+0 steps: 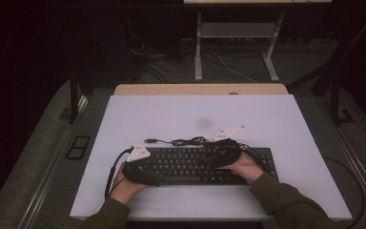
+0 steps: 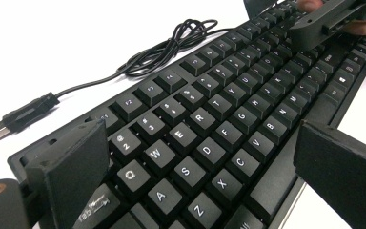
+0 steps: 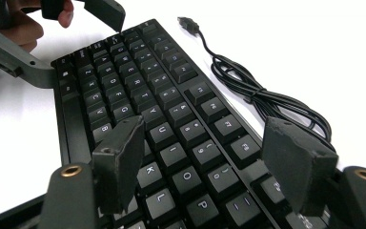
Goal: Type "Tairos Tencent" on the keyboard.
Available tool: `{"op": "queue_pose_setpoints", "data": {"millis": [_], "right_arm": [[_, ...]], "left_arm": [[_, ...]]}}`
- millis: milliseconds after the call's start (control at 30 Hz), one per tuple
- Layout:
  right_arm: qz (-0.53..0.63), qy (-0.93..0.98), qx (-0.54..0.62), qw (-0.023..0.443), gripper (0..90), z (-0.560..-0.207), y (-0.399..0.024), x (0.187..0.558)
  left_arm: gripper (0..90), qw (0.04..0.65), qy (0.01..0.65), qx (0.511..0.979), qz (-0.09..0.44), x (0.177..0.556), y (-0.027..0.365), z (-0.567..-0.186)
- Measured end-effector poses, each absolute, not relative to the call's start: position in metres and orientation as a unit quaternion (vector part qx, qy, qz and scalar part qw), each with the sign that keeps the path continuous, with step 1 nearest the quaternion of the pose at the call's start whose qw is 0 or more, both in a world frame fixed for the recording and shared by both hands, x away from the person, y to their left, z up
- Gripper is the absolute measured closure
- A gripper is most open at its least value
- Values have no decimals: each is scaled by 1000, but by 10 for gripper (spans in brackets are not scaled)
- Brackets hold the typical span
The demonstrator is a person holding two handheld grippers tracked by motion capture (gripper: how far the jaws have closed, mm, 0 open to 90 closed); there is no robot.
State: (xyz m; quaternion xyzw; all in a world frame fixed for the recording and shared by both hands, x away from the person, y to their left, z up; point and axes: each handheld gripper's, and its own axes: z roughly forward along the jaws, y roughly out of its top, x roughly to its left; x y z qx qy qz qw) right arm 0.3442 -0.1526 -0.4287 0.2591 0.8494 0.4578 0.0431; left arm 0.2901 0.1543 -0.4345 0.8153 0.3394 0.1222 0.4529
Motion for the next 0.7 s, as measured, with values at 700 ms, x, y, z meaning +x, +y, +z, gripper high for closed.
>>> {"op": "queue_pose_setpoints", "data": {"millis": [700], "right_arm": [[463,838,284,60,294,-428,-175,337]], "left_arm": [[185,456,333,816,125,304,144,-431]]}}
